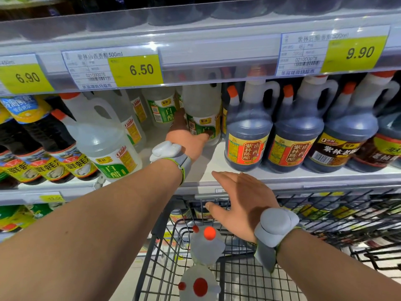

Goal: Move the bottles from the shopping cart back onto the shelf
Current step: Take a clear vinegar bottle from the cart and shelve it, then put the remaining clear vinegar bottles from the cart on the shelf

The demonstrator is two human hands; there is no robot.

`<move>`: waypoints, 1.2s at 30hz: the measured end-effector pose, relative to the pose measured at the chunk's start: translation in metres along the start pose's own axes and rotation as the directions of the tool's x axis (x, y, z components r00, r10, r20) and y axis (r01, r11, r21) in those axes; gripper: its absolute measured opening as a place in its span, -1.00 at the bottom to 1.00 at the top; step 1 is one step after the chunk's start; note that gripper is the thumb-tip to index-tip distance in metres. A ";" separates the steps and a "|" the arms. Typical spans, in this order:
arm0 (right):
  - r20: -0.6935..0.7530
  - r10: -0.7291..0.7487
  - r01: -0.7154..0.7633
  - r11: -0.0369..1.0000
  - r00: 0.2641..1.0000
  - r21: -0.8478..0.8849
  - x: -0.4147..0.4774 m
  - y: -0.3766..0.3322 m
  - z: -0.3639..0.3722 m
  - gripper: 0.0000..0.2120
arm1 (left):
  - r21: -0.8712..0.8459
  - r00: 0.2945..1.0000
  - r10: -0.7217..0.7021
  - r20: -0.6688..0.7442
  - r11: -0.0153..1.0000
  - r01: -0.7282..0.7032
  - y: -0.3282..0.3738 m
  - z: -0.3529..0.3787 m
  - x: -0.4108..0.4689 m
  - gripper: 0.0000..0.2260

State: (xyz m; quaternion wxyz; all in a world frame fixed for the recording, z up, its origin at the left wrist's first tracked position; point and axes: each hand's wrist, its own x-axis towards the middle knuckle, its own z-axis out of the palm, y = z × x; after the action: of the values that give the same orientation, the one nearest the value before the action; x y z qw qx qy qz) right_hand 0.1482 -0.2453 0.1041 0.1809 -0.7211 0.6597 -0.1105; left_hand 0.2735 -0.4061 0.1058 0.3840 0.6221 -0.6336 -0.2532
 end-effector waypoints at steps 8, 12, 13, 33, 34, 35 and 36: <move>0.000 -0.007 0.007 1.000 1.000 -0.018 0.001 -0.001 0.001 -0.25 | -0.021 0.999 0.023 0.022 1.000 -0.023 0.001 -0.004 -0.002 -0.22; 0.003 -0.007 0.007 1.000 1.000 -0.021 0.001 -0.001 0.001 -0.24 | -0.032 0.999 0.022 0.044 0.999 -0.020 0.002 -0.008 -0.002 -0.27; 0.006 -0.007 0.007 1.000 1.000 -0.022 0.001 -0.001 0.000 -0.24 | -0.034 0.998 0.022 0.051 0.999 -0.021 0.002 -0.009 -0.002 -0.27; -0.007 -0.022 0.023 0.994 1.000 0.108 -0.010 0.002 -0.003 -0.29 | -0.069 0.942 0.224 0.248 0.975 -0.214 -0.019 -0.048 -0.094 -0.31; -0.024 -0.030 0.032 0.993 0.999 0.111 -0.016 0.002 -0.001 -0.29 | -0.052 0.931 0.241 0.273 0.970 -0.236 -0.022 -0.051 -0.104 -0.31; -0.040 -0.050 0.054 0.994 0.998 0.096 -0.021 0.002 0.001 -0.28 | -0.028 0.917 0.267 0.297 0.962 -0.272 -0.023 -0.054 -0.112 -0.31; -0.040 -0.067 0.070 0.995 0.997 0.073 -0.027 0.003 0.005 -0.27 | 0.003 0.901 0.288 0.326 0.952 -0.306 -0.026 -0.058 -0.122 -0.31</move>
State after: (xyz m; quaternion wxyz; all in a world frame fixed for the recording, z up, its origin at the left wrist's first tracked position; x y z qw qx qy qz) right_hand 0.1445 -0.2179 0.1007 0.1911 -0.7337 0.6334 -0.1548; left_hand 0.3268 -0.2799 0.0977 0.2928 0.4788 -0.7815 -0.2725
